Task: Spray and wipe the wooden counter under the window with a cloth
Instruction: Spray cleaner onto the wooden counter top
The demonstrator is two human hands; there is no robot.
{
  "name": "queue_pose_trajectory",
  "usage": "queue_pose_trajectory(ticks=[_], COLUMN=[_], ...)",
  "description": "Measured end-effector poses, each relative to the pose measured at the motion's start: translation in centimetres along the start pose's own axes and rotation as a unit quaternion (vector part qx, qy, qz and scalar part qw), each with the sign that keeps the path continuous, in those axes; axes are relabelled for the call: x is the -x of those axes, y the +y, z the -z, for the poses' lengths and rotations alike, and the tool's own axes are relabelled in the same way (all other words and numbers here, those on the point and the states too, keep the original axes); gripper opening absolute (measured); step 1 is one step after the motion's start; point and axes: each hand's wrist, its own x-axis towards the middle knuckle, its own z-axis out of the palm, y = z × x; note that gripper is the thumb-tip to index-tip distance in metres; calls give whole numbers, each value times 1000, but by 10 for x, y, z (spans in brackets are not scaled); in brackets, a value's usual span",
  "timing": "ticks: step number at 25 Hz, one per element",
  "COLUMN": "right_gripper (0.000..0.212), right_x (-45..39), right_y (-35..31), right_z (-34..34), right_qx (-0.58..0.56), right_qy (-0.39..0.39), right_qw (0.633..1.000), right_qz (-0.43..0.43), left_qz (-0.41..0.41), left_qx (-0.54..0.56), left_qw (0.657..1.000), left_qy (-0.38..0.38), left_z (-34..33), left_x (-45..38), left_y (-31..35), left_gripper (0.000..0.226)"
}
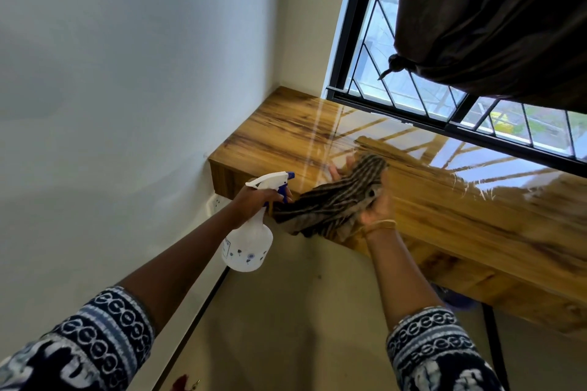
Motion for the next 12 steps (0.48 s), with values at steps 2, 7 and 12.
queue_pose_trajectory(ticks=[2,7,12], right_gripper=[66,72,74], right_x=[-3,-5,-18], right_y=[16,38,46], right_z=[-2,-15,-6], right_qx=[-6,2,22], right_qy=[61,120,84], right_qw=[998,990,989], right_qz=[-35,-80,-121], left_qz=[2,64,84], left_qx=[2,-62,-98], left_qw=[1000,996,992], left_qy=[-5,-15,-9], left_z=[-1,-6,-15], left_x=[-1,-2,-2], left_y=[5,8,12], left_gripper=[25,29,30])
